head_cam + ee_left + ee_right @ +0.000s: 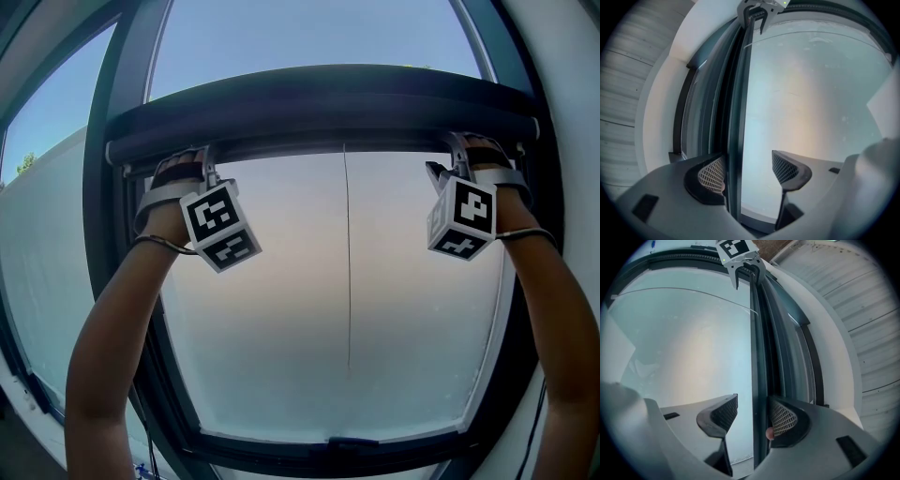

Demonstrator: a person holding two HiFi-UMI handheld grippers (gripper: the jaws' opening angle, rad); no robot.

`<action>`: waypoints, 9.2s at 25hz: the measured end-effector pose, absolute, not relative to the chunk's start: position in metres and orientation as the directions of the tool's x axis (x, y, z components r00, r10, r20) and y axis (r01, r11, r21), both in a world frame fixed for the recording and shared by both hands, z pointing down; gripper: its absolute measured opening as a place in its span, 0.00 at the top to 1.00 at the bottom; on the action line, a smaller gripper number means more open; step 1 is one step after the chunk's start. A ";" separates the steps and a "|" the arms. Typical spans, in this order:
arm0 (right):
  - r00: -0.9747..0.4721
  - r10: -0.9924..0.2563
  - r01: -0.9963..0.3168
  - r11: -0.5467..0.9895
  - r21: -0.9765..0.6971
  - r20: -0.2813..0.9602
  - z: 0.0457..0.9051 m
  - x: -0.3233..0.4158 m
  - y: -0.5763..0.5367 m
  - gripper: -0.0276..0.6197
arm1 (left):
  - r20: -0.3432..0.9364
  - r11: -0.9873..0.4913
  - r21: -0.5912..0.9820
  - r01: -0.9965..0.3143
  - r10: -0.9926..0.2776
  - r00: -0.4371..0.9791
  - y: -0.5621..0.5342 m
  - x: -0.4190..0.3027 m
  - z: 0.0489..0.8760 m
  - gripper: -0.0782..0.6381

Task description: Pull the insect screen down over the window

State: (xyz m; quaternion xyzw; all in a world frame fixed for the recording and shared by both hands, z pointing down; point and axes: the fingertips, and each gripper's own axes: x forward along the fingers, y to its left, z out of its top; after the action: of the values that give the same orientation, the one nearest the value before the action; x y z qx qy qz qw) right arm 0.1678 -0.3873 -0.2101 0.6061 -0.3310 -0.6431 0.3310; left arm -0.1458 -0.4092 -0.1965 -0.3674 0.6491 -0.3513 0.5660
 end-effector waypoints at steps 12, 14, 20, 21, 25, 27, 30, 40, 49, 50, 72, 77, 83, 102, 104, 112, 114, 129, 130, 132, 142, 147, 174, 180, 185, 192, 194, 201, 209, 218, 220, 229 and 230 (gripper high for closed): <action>-0.019 -0.859 0.114 -0.510 0.852 -0.512 -0.208 0.175 -0.392 0.67 | -0.487 0.485 -0.873 0.049 -0.873 -0.035 -0.413 -0.153 -0.196 0.49; -0.016 -0.878 0.125 -0.476 0.871 -0.478 -0.205 0.175 -0.392 0.67 | -0.451 0.450 -0.892 0.041 -0.892 -0.028 -0.411 -0.153 -0.194 0.49; 0.045 -0.931 0.155 -0.352 0.923 -0.363 -0.192 0.176 -0.391 0.64 | -0.325 0.321 -0.944 0.077 -0.944 -0.048 -0.408 -0.154 -0.182 0.49; 0.057 -0.939 0.161 -0.327 0.931 -0.339 -0.188 0.176 -0.390 0.64 | -0.301 0.296 -0.952 0.082 -0.952 -0.058 -0.408 -0.155 -0.178 0.49; 0.055 -0.963 0.154 -0.253 0.955 -0.264 -0.173 0.174 -0.388 0.64 | -0.211 0.207 -0.976 0.065 -0.975 -0.066 -0.404 -0.156 -0.161 0.49; 0.041 -0.968 0.131 -0.242 0.961 -0.249 -0.168 0.174 -0.388 0.62 | -0.168 0.168 -0.986 0.021 -0.984 -0.050 -0.402 -0.155 -0.155 0.49; 0.038 -0.974 0.116 -0.217 0.969 -0.223 -0.159 0.174 -0.387 0.62 | -0.149 0.148 -0.989 0.021 -0.988 -0.034 -0.401 -0.154 -0.148 0.49; 0.025 -0.982 0.105 -0.185 0.977 -0.188 -0.124 0.170 -0.387 0.62 | -0.105 0.104 -0.994 0.022 -0.994 -0.037 -0.398 -0.157 -0.111 0.49; 0.011 -0.988 0.079 -0.152 0.985 -0.154 -0.076 0.174 -0.384 0.62 | -0.069 0.069 -0.997 0.042 -0.998 -0.005 -0.397 -0.152 -0.065 0.49; 0.009 -0.989 0.072 -0.149 0.986 -0.150 -0.072 0.174 -0.384 0.62 | -0.063 0.062 -0.997 0.038 -0.998 -0.008 -0.397 -0.151 -0.061 0.49; 0.016 -1.000 0.060 -0.007 0.998 -0.008 0.008 0.174 -0.378 0.62 | 0.105 -0.105 -0.993 0.049 -0.994 -0.012 -0.384 -0.151 0.019 0.52; 0.001 -0.998 0.036 0.058 0.998 0.058 0.024 0.173 -0.375 0.62 | 0.187 -0.187 -0.981 0.052 -0.982 -0.014 -0.381 -0.151 0.038 0.52; 0.022 -0.986 0.063 0.169 0.984 0.168 0.067 0.177 -0.374 0.62 | 0.259 -0.259 -0.961 0.095 -0.966 -0.010 -0.378 -0.152 0.079 0.54; 0.016 -0.974 0.048 0.229 0.972 0.228 0.107 0.178 -0.372 0.62 | 0.365 -0.365 -0.927 0.087 -0.931 -0.016 -0.374 -0.150 0.122 0.54; 0.011 -0.973 0.047 0.230 0.972 0.230 0.108 0.179 -0.372 0.62 | 0.370 -0.369 -0.926 0.083 -0.929 -0.011 -0.374 -0.149 0.123 0.54; 0.055 -0.998 0.133 0.034 0.990 0.027 0.105 0.180 -0.377 0.62 | 0.202 -0.202 -0.971 0.125 -0.979 -0.013 -0.380 -0.151 0.121 0.54; 0.040 -0.999 0.107 0.001 0.994 -0.004 0.105 0.178 -0.380 0.62 | 0.177 -0.178 -0.977 0.118 -0.984 -0.017 -0.382 -0.152 0.121 0.54; 0.011 -0.969 0.050 0.246 0.968 0.245 0.131 0.176 -0.364 0.63 | 0.361 -0.359 -0.933 0.031 -0.927 0.102 -0.368 -0.147 0.145 0.54; 0.012 -0.969 0.050 0.245 0.968 0.245 0.135 0.176 -0.364 0.63 | 0.361 -0.360 -0.932 0.035 -0.927 0.098 -0.368 -0.147 0.148 0.54; 0.006 -0.967 0.044 0.254 0.966 0.254 0.141 0.176 -0.364 0.63 | 0.375 -0.374 -0.927 0.030 -0.922 0.100 -0.368 -0.146 0.155 0.54; 0.000 -0.928 0.040 0.373 0.927 0.373 0.209 0.178 -0.368 0.63 | 0.468 -0.466 -0.884 0.042 -0.877 0.105 -0.370 -0.143 0.222 0.54; -0.002 -0.927 0.032 0.376 0.926 0.376 0.233 0.178 -0.368 0.63 | 0.474 -0.473 -0.880 0.034 -0.874 0.109 -0.368 -0.144 0.246 0.54; 0.019 -0.862 0.038 0.506 0.861 0.506 0.373 0.181 -0.361 0.63 | 0.575 -0.580 -0.815 -0.012 -0.810 0.117 -0.363 -0.140 0.384 0.54; 0.017 -0.831 0.031 0.557 0.830 0.556 0.412 0.181 -0.358 0.63 | 0.631 -0.634 -0.773 0.000 -0.769 0.106 -0.361 -0.138 0.426 0.54; 0.021 -0.822 0.029 0.569 0.822 0.569 0.444 0.182 -0.360 0.63 | 0.641 -0.644 -0.765 0.003 -0.762 0.095 -0.367 -0.139 0.457 0.54; 0.024 -0.796 0.030 0.605 0.795 0.605 0.472 0.183 -0.356 0.63 | 0.680 -0.680 -0.733 0.021 -0.730 0.072 -0.362 -0.138 0.484 0.54; 0.025 -0.758 0.022 0.653 0.757 0.652 0.484 0.180 -0.348 0.63 | 0.710 -0.709 -0.704 0.040 -0.702 0.053 -0.358 -0.139 0.497 0.54; 0.028 -0.752 0.015 0.659 0.752 0.658 0.491 0.179 -0.347 0.63 | 0.712 -0.713 -0.701 0.019 -0.699 0.068 -0.361 -0.136 0.508 0.55; 0.010 -0.770 0.014 0.638 0.770 0.638 0.495 0.178 -0.348 0.63 | 0.708 -0.707 -0.706 0.046 -0.706 0.030 -0.362 -0.139 0.510 0.55; -0.123 -0.839 -0.141 0.543 0.827 0.530 0.463 0.170 -0.335 0.63 | 0.717 -0.715 -0.696 0.065 -0.697 0.003 -0.363 -0.139 0.509 0.55; -0.223 -0.853 -0.319 0.522 0.791 0.473 0.450 0.152 -0.327 0.63 | 0.717 -0.715 -0.696 0.064 -0.697 0.004 -0.363 -0.139 0.509 0.55; -0.457 -0.859 -0.873 0.483 0.071 0.229 0.448 0.080 -0.324 0.63 | 0.718 -0.718 -0.695 0.035 -0.695 0.020 -0.364 -0.137 0.509 0.55; -0.446 -0.868 -0.883 0.467 0.055 0.218 0.448 0.074 -0.329 0.64 | 0.719 -0.718 -0.695 0.033 -0.695 0.020 -0.364 -0.137 0.509 0.55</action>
State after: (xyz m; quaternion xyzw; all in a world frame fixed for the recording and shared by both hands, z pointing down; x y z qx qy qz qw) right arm 0.0738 -0.3286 0.4480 0.5152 -0.8495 0.0333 0.1083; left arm -0.1371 -0.3637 0.5086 -0.6576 0.2517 -0.6531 0.2787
